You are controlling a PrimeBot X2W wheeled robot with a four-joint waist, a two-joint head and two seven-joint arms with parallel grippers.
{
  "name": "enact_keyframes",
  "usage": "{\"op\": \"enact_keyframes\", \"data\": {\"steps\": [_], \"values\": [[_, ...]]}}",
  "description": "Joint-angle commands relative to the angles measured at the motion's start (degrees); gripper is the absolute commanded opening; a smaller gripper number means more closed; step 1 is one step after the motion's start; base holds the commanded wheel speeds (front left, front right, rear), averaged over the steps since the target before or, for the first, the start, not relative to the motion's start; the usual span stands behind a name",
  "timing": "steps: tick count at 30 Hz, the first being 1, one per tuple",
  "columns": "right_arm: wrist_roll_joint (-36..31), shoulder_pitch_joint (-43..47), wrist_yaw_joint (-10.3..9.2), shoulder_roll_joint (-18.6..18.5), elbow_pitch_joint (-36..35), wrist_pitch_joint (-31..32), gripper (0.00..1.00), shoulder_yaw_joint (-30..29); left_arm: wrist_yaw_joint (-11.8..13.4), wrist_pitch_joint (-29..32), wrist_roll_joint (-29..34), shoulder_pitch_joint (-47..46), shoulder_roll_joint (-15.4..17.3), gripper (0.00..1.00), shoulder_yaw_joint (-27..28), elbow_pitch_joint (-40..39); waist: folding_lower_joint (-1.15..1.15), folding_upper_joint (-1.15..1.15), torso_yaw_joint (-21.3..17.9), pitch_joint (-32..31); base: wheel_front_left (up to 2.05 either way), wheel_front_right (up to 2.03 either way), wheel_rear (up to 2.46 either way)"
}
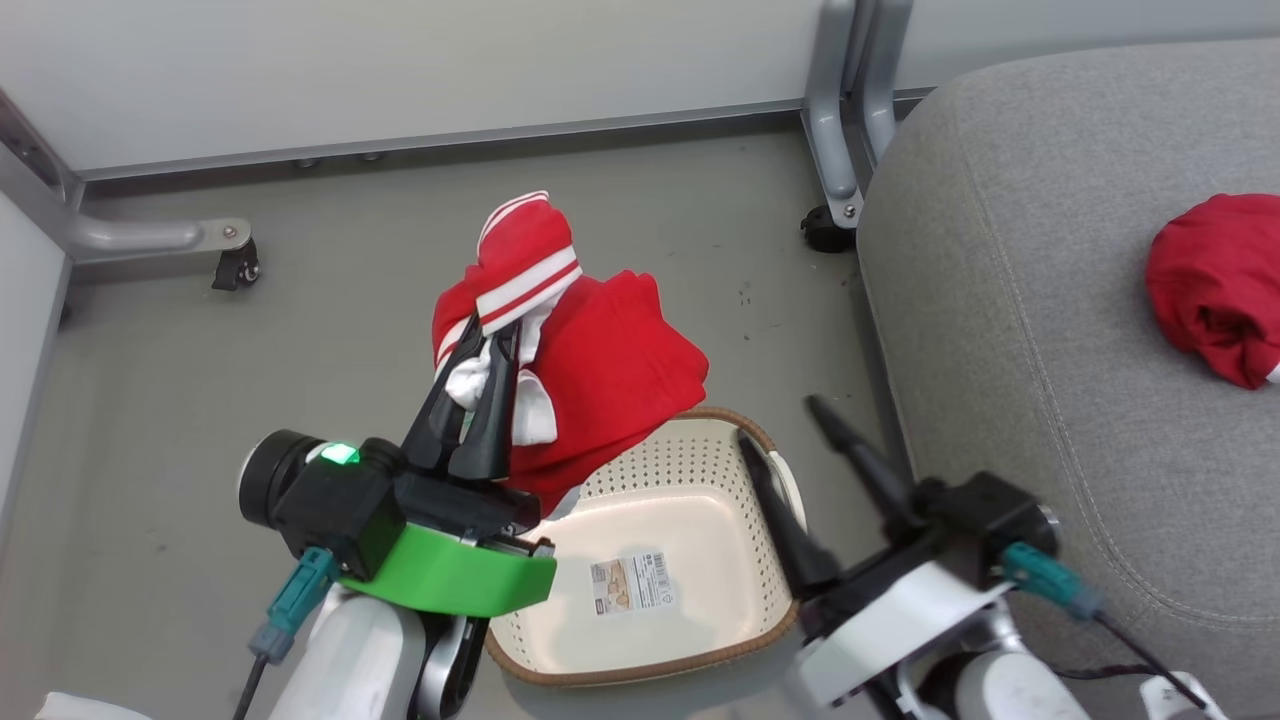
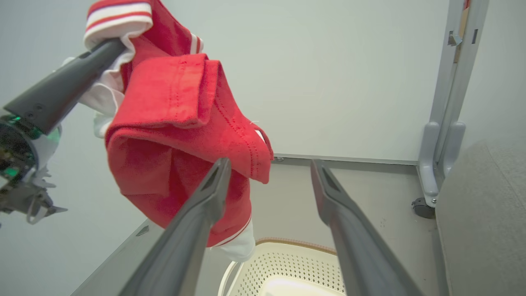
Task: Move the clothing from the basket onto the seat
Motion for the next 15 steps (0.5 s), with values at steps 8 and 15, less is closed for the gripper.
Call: {"op": "enact_keyframes", "data": {"steps": [8,15], "values": [[4.86,-5.94,-0.02,-1.38,2.81,0.45,1.0,12.42,0.0,-0.13,-0.03,-1.68,-0.43,0.0,-1.02,0.59,0.0,0.0,1.37,1.25,0.0,0.0,0.0],[7.05,-12.33,-0.02,-1.47,6.72,-1.26,1.0,17.62,-0.46,-0.16,0.09,-2.19,-0.93,0.0,-1.95,0.87,0.0,0.0,2.36,1.88,0.0,0.0,0.0]]}}
